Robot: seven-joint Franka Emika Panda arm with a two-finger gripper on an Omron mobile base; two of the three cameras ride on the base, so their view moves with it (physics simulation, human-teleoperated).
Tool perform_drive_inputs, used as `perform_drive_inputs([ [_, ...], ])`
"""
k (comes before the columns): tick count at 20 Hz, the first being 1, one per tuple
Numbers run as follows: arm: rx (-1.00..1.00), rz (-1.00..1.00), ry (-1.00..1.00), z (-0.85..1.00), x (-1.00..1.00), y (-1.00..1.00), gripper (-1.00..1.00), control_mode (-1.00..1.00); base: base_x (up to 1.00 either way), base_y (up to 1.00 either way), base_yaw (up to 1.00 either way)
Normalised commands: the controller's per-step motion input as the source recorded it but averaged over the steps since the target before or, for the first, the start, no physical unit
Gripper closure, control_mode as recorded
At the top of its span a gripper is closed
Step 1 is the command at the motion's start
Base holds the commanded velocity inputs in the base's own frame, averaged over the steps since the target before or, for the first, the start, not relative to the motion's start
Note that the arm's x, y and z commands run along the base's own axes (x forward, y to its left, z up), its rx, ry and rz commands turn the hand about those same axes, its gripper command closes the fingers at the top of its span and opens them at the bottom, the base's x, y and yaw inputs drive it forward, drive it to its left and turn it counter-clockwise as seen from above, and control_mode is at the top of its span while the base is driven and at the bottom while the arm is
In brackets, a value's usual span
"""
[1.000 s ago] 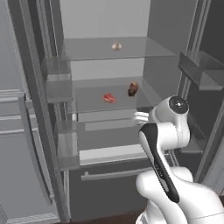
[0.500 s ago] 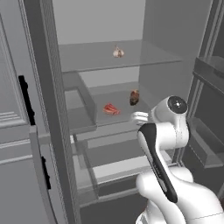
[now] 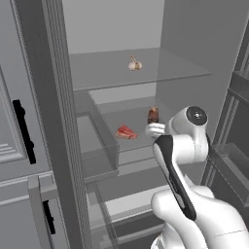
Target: Place one garlic and one steak in each tupperware on the nearby counter, to pack two identical lunches.
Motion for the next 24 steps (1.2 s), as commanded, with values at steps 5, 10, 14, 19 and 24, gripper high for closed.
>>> perform_drive_inputs([
  [5,-0.01,-0.02,0.01,-0.17,0.78,-0.07,-1.00,-1.00,0.00,0.00,0.00],
  [10,-0.02,0.03,0.05,-0.09,0.57,-0.23,-1.00,-1.00,0.00,0.00,0.00],
  [14,-0.10,0.13,0.05,-0.08,0.39,-0.23,-1.00,-1.00,0.00,0.00,0.00],
  [19,-0.07,0.07,0.02,-0.11,0.50,-0.10,-1.00,-1.00,0.00,0.00,0.00],
  [24,-0.02,-0.01,0.00,-0.12,0.57,0.00,-1.00,-1.00,0.00,0.00,0.00],
])
